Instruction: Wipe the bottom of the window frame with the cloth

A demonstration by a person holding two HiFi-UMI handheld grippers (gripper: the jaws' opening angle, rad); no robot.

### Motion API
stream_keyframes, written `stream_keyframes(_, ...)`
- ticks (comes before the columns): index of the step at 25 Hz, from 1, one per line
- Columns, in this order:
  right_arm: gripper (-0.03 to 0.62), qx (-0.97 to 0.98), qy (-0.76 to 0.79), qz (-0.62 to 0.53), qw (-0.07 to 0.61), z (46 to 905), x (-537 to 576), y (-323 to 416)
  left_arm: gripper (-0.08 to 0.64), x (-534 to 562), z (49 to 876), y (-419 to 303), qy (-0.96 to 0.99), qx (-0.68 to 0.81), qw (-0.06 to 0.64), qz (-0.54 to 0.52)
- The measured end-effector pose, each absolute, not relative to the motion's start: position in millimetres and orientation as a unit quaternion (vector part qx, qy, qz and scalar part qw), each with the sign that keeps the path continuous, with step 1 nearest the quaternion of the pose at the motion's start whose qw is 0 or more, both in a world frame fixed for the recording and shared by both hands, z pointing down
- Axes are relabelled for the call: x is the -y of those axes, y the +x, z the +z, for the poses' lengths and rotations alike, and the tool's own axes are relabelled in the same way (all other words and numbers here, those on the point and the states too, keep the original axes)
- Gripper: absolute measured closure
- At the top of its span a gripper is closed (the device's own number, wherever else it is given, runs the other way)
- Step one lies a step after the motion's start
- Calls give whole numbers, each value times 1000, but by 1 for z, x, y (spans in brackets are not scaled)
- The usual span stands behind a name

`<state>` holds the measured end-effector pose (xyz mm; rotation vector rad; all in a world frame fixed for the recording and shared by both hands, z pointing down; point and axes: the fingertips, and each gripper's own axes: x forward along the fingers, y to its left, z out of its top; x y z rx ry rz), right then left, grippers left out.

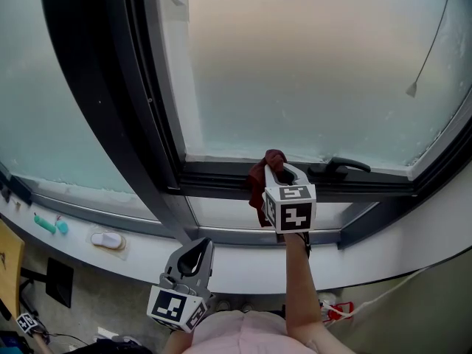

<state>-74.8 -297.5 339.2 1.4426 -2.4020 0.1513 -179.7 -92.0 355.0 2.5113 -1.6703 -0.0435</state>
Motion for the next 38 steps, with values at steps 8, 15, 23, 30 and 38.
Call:
stream_keyframes(8,531,841,513,62,160,339,299,-58,565,95,354,-169,835,546,62,-16)
stream_keyframes(15,531,840,515,70,157,340,301,-45,565,99,354,-158,839,541,63,-18)
stream_keyframes(23,531,837,520,76,152,340,304,-28,565,104,354,-144,844,532,64,-18)
stream_keyframes(30,530,832,528,80,150,341,305,-14,565,107,352,-134,850,523,64,-19)
stream_keyframes(38,529,826,537,78,154,341,307,-3,565,109,351,-130,856,513,63,-19)
